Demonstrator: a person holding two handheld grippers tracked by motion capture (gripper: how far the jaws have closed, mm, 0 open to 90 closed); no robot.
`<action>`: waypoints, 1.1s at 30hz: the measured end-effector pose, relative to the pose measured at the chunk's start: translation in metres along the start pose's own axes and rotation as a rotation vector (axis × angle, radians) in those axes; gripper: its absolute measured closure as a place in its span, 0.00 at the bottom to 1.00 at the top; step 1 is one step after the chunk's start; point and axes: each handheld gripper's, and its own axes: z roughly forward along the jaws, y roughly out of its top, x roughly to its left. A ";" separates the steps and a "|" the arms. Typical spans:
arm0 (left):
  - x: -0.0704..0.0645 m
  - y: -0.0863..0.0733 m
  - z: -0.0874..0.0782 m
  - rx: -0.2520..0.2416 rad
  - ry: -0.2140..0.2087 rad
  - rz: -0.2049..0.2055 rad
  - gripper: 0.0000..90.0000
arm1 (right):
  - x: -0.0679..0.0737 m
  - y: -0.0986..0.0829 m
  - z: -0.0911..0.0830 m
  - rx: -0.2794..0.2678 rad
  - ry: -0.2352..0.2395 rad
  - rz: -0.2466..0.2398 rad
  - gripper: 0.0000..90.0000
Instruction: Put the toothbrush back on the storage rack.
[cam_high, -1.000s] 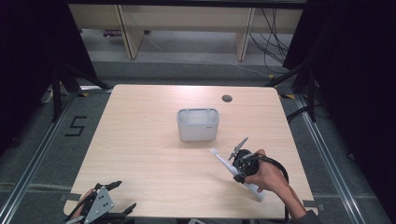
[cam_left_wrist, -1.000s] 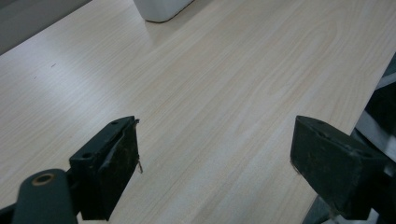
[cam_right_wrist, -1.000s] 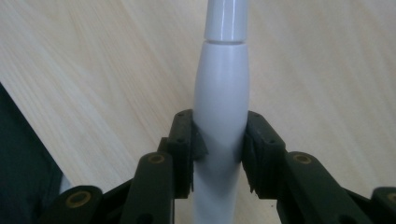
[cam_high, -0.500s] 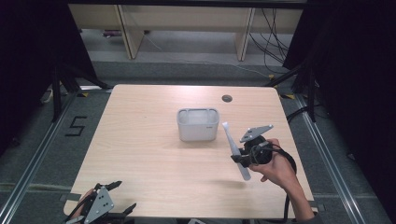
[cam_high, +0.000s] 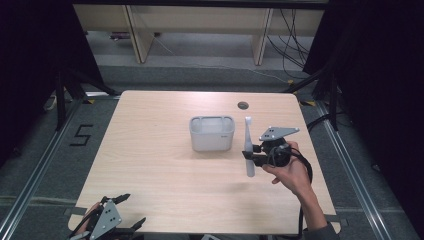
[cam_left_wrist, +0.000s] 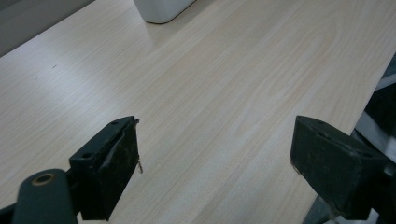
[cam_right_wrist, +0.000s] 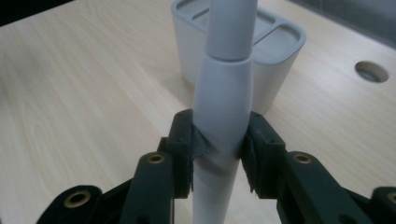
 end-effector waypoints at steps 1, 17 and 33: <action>0.000 0.000 0.000 -0.001 0.000 -0.003 0.17 | -0.002 0.002 0.001 -0.014 -0.002 0.010 0.74; -0.001 -0.001 0.001 -0.028 0.000 -0.018 0.17 | -0.008 0.025 0.014 -0.173 -0.003 -0.002 0.74; -0.002 -0.001 0.001 -0.033 -0.002 -0.023 0.17 | -0.006 0.050 0.022 -0.212 0.014 -0.006 0.74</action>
